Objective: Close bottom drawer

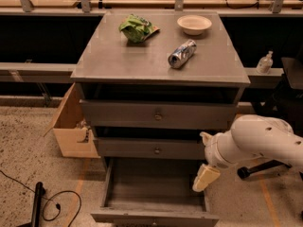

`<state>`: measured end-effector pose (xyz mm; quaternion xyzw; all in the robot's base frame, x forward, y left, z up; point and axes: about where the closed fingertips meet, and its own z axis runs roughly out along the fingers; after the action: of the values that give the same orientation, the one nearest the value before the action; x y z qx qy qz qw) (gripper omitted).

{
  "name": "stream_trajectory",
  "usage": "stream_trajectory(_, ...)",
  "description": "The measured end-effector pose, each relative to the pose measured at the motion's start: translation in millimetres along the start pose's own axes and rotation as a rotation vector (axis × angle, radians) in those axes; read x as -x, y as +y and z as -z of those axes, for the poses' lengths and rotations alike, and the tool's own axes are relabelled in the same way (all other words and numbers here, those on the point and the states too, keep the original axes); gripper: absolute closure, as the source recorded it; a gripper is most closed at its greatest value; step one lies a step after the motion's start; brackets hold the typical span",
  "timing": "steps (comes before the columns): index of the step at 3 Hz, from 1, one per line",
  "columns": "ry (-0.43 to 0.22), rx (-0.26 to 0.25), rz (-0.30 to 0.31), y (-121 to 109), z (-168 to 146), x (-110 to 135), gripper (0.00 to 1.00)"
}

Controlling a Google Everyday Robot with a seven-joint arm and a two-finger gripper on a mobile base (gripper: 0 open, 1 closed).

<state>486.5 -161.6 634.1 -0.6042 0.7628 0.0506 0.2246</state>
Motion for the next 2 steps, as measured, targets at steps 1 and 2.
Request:
stream_trajectory(1,0.0,0.0,0.0,0.0,0.0,0.0,0.0)
stream_trajectory(2,-0.017,0.005,-0.017,2.1,-35.9,-11.8,0.0)
